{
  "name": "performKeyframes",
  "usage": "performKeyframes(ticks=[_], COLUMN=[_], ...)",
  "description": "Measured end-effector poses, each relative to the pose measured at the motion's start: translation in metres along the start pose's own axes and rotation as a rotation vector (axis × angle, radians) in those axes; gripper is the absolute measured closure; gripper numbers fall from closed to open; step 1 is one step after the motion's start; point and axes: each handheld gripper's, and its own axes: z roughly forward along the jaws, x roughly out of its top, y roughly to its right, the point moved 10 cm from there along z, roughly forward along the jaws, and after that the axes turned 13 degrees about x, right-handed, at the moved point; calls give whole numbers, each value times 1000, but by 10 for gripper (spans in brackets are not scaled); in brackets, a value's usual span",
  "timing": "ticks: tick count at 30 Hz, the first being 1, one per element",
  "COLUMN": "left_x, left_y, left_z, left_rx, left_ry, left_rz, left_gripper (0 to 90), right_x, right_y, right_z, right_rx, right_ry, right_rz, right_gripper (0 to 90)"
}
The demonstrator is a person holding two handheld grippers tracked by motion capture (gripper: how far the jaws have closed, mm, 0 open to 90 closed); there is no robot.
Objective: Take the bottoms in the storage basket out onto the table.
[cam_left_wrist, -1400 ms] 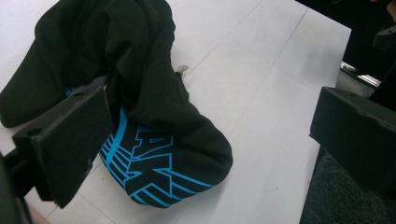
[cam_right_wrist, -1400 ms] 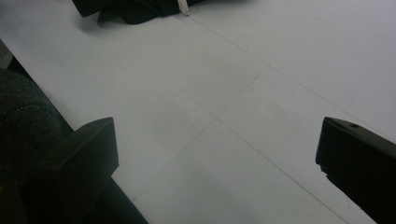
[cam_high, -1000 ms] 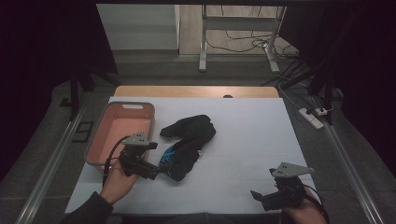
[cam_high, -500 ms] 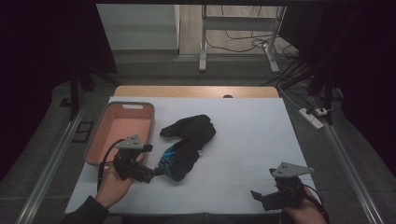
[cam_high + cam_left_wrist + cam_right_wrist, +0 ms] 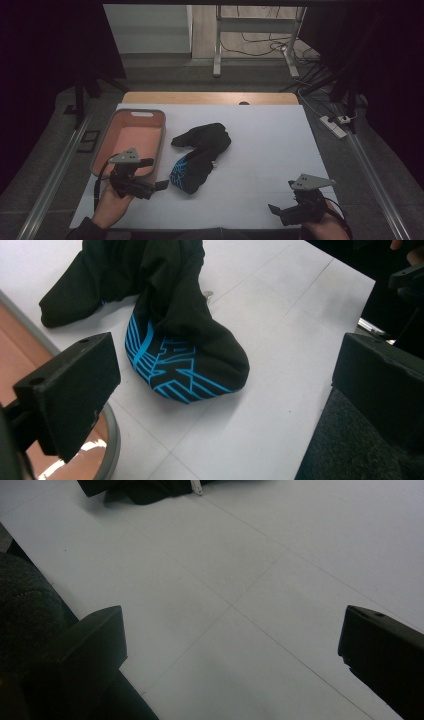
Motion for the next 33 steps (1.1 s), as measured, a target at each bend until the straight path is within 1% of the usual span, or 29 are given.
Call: performKeyframes(ticks=[5,9,22,33], left_x=[-6,-13,-34,-51], left_y=[-2,-4,-12,-22], left_z=[-6,-10,-28,-44], left_rx=[3,10,58,92], left_ry=[7,0,0,0], left_rz=[-21,-24,-45,-88], left_gripper=[0,0,0,0], right_x=[0,0,0,0], right_y=[0,0,0,0], right_z=[0,0,0,0], right_rx=[-1,-2,-4,-6], right_ry=[1,0,-3,-6], right_rz=[-1,0,1,3], right_gripper=[0,0,0,0])
